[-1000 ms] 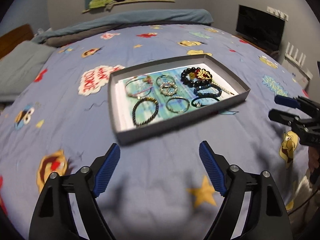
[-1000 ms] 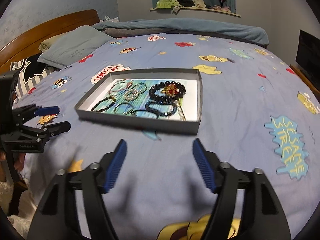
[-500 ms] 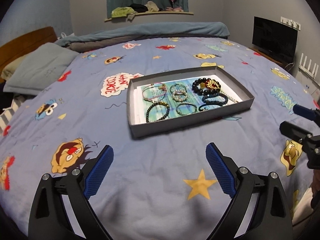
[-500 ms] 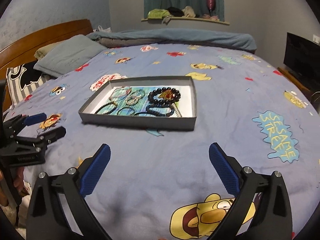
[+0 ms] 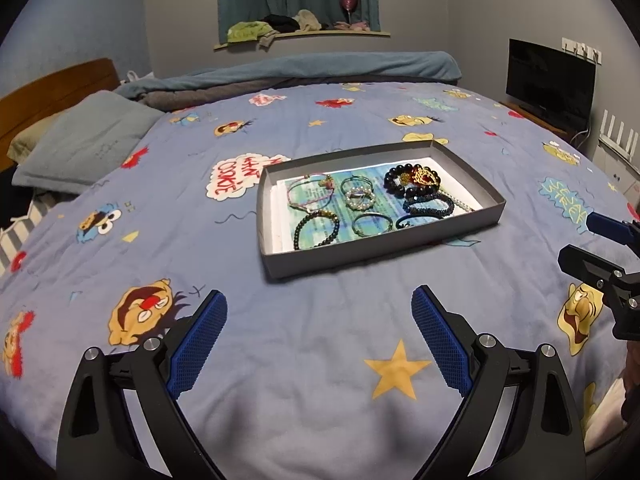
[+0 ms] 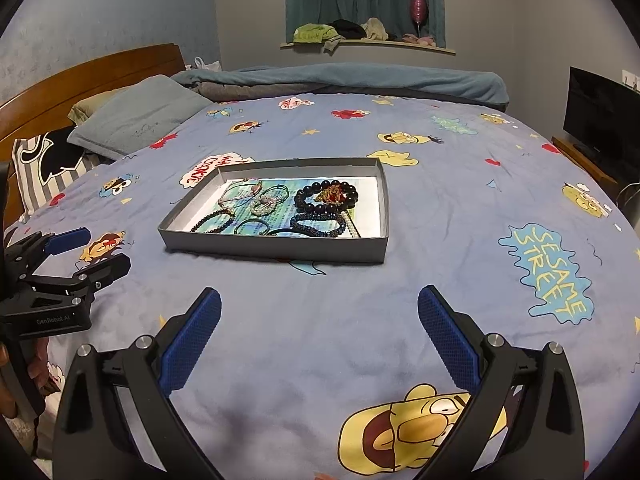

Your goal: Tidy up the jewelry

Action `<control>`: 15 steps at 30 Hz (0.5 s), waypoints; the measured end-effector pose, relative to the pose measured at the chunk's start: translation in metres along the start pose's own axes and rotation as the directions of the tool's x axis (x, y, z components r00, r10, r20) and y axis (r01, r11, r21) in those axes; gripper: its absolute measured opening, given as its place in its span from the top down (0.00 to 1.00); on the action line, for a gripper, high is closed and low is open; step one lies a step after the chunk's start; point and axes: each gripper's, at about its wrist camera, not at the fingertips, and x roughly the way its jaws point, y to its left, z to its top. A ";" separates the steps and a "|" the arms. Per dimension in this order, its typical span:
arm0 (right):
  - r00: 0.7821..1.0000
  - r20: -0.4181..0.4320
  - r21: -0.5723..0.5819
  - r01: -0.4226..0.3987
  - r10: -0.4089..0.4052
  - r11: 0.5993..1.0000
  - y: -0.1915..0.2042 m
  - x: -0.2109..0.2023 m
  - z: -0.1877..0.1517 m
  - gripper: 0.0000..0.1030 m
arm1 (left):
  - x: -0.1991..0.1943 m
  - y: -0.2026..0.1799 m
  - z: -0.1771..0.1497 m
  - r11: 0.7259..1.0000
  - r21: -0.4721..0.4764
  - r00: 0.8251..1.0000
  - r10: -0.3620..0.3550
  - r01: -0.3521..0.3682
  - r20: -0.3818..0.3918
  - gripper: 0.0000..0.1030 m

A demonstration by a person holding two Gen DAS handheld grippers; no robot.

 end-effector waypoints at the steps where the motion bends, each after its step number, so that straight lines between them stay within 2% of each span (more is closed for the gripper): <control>1: 1.000 0.000 0.000 -0.001 0.001 1.000 0.000 0.000 0.000 0.06 | 0.000 0.000 0.000 1.000 0.000 1.000 0.000 0.000 -0.001 0.10; 15: 1.000 -0.013 -0.004 -0.006 0.005 1.000 0.002 0.004 -0.001 0.06 | 0.003 0.000 -0.002 1.000 0.004 1.000 -0.002 0.002 -0.013 0.10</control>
